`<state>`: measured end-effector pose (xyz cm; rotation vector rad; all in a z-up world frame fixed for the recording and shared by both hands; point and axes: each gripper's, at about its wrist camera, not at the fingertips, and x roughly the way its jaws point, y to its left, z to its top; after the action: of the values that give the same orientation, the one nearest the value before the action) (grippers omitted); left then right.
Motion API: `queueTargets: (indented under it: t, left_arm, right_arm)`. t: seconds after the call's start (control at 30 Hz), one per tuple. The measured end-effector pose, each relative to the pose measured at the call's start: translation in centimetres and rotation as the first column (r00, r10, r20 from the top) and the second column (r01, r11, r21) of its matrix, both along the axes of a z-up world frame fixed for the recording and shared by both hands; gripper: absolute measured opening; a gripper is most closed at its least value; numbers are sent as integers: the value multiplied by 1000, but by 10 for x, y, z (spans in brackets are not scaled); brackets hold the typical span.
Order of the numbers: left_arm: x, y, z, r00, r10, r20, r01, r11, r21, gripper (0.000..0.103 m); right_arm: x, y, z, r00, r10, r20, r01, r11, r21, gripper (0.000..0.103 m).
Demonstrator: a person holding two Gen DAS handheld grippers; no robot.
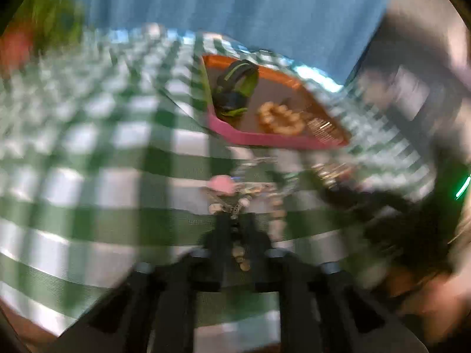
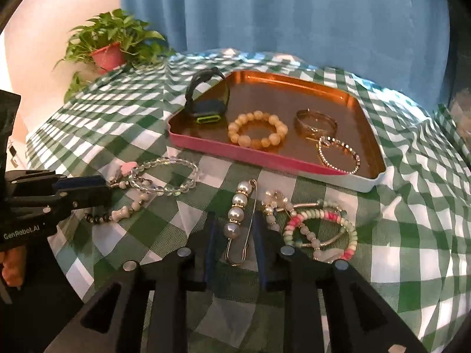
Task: Organize jewelry
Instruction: 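Grasp the black-bead pink-charm bracelet with the left gripper while the right grasps the pearl pin, then lift the charm bracelet with the left gripper while the right lifts the pearl pin toward the tray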
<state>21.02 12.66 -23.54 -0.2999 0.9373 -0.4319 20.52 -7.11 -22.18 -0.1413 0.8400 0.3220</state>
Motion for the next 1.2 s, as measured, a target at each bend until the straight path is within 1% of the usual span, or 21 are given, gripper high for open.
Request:
queueTargets:
  t: [0.03, 0.1, 0.17, 0.2, 0.3, 0.33, 0.47, 0.5, 0.57, 0.6, 0.63, 0.67, 0.73, 0.8, 0.87, 0.9, 0.93, 1.0, 1.03, 1.1, 1.2]
  left_arm:
    - [-1, 6, 9, 1000, 25, 16, -24, 999, -49, 0]
    - [-9, 7, 34, 994, 37, 105, -32, 998, -50, 0]
    - [-20, 7, 56, 983, 36, 180, -24, 997, -68, 0]
    - [-22, 6, 59, 981, 32, 191, -19, 997, -70, 0]
    - [-25, 1, 45, 987, 20, 157, -16, 1000, -27, 0]
    - [-24, -1, 34, 993, 7, 121, -7, 1000, -2, 0]
    - [-22, -5, 11, 998, 19, 55, -26, 992, 126, 6]
    - [-21, -5, 9, 999, 10, 48, -16, 991, 129, 10]
    - [-19, -3, 8, 999, 9, 48, -15, 993, 114, 23]
    - [-18, -4, 7, 999, 12, 46, -17, 993, 117, 38]
    - [-16, -5, 5, 999, 12, 44, -17, 993, 118, 48]
    - [-15, -7, 3, 999, 9, 39, -13, 993, 116, 49]
    - [-13, -12, 1, 999, -6, 47, 0, 992, 126, 49]
    - [-11, -19, -1, 997, -20, 73, 8, 986, 165, 47]
    - [-11, -30, -1, 994, -35, 106, 5, 961, 277, 29]
    - [-12, -38, -3, 989, -52, 137, -2, 931, 365, 12]
    - [-12, -42, -3, 987, -77, 144, 18, 926, 376, 8]
    - [-10, -38, -2, 991, -70, 115, 31, 948, 317, 8]
    - [-10, -34, -2, 993, -63, 99, 33, 960, 279, 8]
    - [-16, -27, 4, 995, -55, 87, 37, 980, 194, 8]
    - [-30, -26, 14, 992, -75, 104, 61, 989, 138, 8]
  right_arm:
    - [-2, -2, 0, 1000, 11, -15, -10, 999, 34, 11]
    - [-9, -3, 1, 998, 43, -40, -39, 995, 91, 10]
    - [-23, -3, 1, 997, 60, -39, -57, 995, 77, 10]
    - [-28, -3, 1, 997, 63, -39, -60, 995, 73, 10]
    - [-44, -9, 5, 998, 52, -30, -49, 996, 72, 10]
    - [-47, -12, 6, 999, 43, -27, -41, 997, 72, 10]
    - [-48, -15, 5, 999, 25, -26, -24, 999, 49, 10]
    - [-47, -15, 4, 999, 24, -25, -23, 999, 42, 10]
    - [-45, -11, 2, 999, 25, -26, -24, 999, 30, 10]
    - [-44, -10, 2, 999, 25, -26, -25, 999, 27, 10]
    - [-43, -10, 2, 1000, 23, -20, -22, 999, 23, 10]
    - [-41, -8, 2, 1000, 23, -19, -22, 1000, 22, 10]
    - [-39, -6, 1, 1000, 19, -9, -19, 1000, 13, 11]
    - [-37, -3, -1, 1000, 16, 5, -16, 1000, -3, 11]
    - [-34, 0, -1, 1000, 21, 18, -21, 1000, -22, 13]
    - [-33, 1, -2, 999, 24, 24, -23, 999, -30, 13]
    - [-31, 2, -2, 999, 24, 25, -24, 999, -30, 14]
    - [-28, 0, -1, 1000, 22, 17, -21, 1000, -16, 14]
    - [-28, -2, -1, 1000, 17, 13, -17, 1000, -7, 9]
    - [-30, -8, 1, 1000, 10, 2, -10, 999, 32, 9]
    - [-44, -16, 9, 1000, 5, 16, -6, 998, 69, 9]
